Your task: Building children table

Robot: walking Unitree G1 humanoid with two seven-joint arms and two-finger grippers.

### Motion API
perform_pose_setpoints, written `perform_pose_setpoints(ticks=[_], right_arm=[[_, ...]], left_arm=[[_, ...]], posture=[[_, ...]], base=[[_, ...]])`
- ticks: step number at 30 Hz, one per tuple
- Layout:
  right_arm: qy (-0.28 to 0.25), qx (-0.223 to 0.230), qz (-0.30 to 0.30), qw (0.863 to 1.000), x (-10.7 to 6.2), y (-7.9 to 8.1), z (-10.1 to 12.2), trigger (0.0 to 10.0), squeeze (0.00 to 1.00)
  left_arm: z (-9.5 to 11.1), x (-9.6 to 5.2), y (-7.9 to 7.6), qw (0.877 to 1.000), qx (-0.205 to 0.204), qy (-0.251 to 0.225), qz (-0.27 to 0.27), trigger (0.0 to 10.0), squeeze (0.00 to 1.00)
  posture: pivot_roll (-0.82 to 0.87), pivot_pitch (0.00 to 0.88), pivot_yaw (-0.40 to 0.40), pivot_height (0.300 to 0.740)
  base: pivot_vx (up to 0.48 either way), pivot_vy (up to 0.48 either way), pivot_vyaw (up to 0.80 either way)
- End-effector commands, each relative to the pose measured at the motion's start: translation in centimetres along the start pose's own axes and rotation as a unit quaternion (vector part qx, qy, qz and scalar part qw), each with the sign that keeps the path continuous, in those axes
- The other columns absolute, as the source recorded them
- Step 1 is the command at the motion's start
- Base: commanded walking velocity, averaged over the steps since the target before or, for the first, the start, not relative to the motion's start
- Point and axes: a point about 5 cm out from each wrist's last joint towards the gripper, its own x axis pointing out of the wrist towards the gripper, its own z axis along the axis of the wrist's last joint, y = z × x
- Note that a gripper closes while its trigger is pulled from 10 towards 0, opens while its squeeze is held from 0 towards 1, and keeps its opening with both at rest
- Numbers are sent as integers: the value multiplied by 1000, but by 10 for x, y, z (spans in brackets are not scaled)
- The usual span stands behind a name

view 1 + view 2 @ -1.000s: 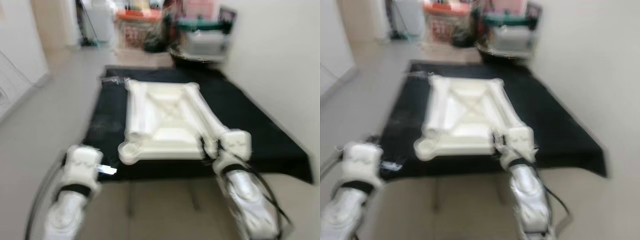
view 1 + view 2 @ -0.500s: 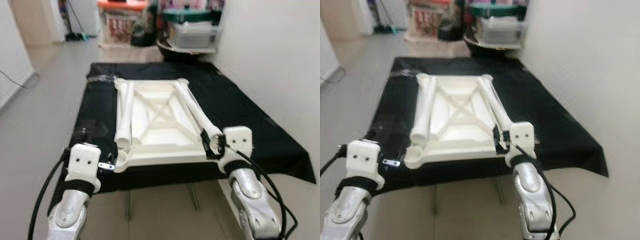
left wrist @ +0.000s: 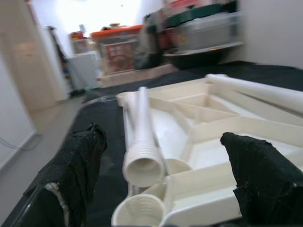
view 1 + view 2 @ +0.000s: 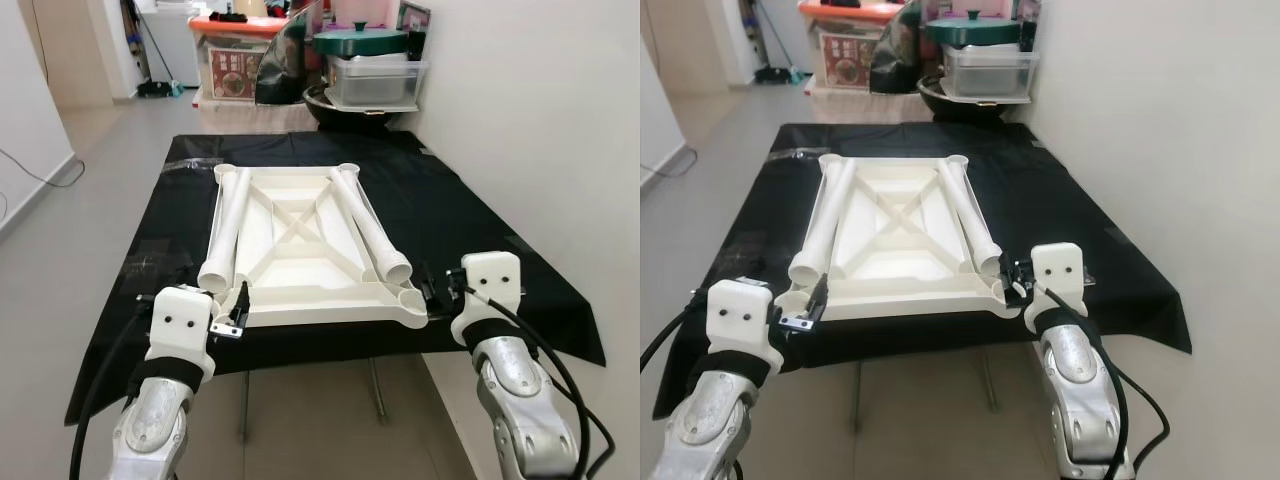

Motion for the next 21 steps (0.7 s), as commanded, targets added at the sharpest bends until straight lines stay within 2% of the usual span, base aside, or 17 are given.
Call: perform_pose_setpoints(ticks=[1, 8, 11, 13, 16, 19, 21], right_arm=[[1, 0, -5, 1000, 0, -4, -1, 10000, 0], [2, 3, 1, 1000, 0, -2, -1, 10000, 0], [-1, 13, 5, 1000, 0, -1, -1, 10000, 0], [-5, 0, 13, 1000, 0, 1, 1, 10000, 0], [-5, -18, 20, 1000, 0, 5, 1, 10000, 0], [-11, 4, 20, 1000, -1, 5, 2, 10000, 0], [-10, 9, 15, 1000, 0, 3, 1, 10000, 0]], left_arm=[[0, 0, -2, 1000, -2, -3, -5, 10000, 0], [2, 0, -2, 1000, -14, -11, 3, 10000, 0], [5, 1, 0, 1000, -24, -19, 8, 10000, 0], [6, 2, 0, 999, -28, -22, 8, 10000, 0], [6, 2, -1, 999, -30, -24, 4, 10000, 0], [6, 2, -1, 999, -31, -25, 3, 10000, 0], [6, 2, -2, 999, -32, -26, 2, 10000, 0]], posture=[[59, 0, -73, 740], [59, 0, -72, 740], [63, 0, -71, 740], [62, 0, -69, 740], [60, 0, -67, 740], [60, 0, -67, 740], [60, 0, -69, 740]], base=[[0, 0, 0], [0, 0, 0], [256, 0, 0], [274, 0, 0], [276, 0, 800], [292, 0, 800], [307, 0, 0]])
